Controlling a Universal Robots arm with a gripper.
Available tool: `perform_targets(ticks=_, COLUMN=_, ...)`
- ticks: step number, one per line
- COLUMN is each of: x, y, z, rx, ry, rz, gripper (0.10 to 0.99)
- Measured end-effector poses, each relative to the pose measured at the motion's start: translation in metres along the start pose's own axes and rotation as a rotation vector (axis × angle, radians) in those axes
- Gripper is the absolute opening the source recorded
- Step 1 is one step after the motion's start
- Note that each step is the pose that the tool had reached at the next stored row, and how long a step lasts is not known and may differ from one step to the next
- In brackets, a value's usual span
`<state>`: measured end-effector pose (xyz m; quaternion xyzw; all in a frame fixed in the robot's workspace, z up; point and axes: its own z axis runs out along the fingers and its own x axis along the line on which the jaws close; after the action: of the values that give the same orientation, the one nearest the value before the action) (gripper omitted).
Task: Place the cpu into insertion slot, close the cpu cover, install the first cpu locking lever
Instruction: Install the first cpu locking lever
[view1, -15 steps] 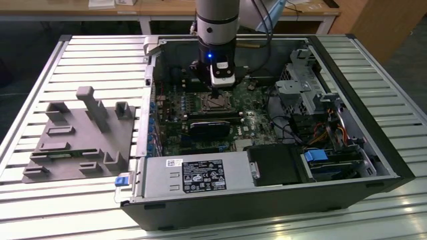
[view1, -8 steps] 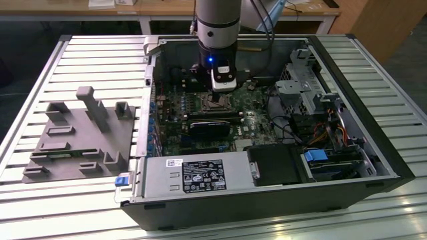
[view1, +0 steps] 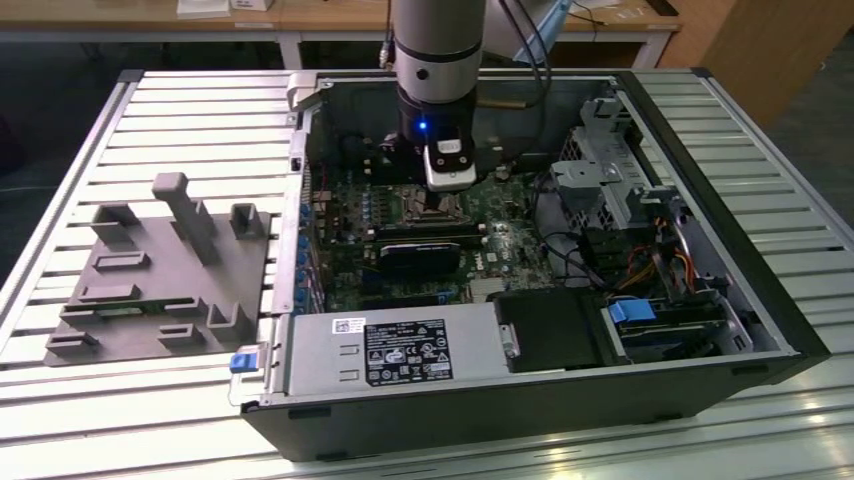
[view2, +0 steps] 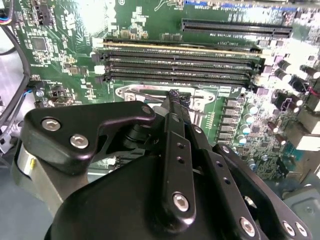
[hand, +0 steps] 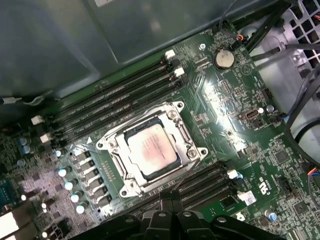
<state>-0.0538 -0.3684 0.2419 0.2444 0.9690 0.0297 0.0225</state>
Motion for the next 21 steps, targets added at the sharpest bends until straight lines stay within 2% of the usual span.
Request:
perform_targets(ticks=4, x=-0.0007, y=-0.0014, z=0.0001, rx=0.000, ry=0.0016, rz=-0.026, gripper=0.102)
perform_targets(ticks=10, x=-0.0004, y=-0.0020, z=0.0036, rx=-0.003, ry=0.0080, rz=-0.120, gripper=0.102)
perform_targets(ticks=21, x=0.0121, y=-0.0116, z=0.0195, rx=-0.005, ry=0.0096, rz=-0.131, gripper=0.102)
